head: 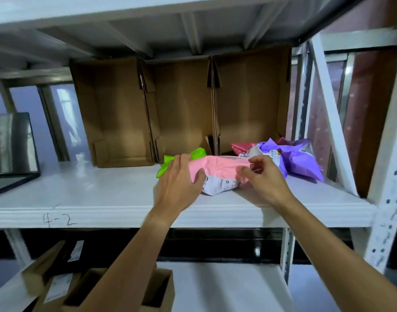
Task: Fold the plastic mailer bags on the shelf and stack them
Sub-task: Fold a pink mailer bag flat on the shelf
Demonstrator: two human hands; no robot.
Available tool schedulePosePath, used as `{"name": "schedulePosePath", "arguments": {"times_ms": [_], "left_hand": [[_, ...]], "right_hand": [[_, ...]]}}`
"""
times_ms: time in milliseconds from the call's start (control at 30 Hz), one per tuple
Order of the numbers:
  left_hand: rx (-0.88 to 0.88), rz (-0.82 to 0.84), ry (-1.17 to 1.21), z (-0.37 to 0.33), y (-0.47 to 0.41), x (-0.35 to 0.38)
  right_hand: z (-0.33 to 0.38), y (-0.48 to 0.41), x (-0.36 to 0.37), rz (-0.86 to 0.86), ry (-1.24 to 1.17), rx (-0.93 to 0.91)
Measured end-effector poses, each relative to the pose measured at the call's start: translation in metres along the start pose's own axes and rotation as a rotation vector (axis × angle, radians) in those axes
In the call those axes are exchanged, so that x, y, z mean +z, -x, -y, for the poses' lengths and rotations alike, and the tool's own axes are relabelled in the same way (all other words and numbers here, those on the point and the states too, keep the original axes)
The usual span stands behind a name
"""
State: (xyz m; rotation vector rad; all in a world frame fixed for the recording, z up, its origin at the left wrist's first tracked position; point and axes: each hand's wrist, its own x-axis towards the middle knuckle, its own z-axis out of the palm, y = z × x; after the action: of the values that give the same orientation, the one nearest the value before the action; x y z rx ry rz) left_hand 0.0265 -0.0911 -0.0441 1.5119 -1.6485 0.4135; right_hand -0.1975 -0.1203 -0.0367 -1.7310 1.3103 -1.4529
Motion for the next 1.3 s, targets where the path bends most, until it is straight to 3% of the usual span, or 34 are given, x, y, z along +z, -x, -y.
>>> {"name": "schedulePosePath", "arguments": {"times_ms": [200,333,533,633,1133,1300], "left_hand": [[-0.139,-0.037,-0.079,-0.005,-0.001,-0.005],[-0.169,0.034,0.061,0.001,-0.005,-0.004],[-0.405,0.283,0.643,0.015,-0.012,-0.01],[-0.452,0.303,0.806,0.033,-0.014,-0.001],[-0.541,0.24,1.178,0.028,-0.015,-0.017],[-0.385,0.466,1.072,0.027,-0.011,-0.02]], "right_hand": [[0.003,0.004,-0.003,0.023,0.009,-0.013],[0.002,0.004,-0.005,0.052,0.006,-0.062],[-0.001,0.0,-0.004,0.038,-0.017,-0.049],[-0.001,0.001,-0.006,0.046,-0.022,-0.04],[0.009,0.007,-0.008,0.078,-0.118,-0.023],[0.006,0.004,-0.011,0.005,-0.294,0.064]]}}
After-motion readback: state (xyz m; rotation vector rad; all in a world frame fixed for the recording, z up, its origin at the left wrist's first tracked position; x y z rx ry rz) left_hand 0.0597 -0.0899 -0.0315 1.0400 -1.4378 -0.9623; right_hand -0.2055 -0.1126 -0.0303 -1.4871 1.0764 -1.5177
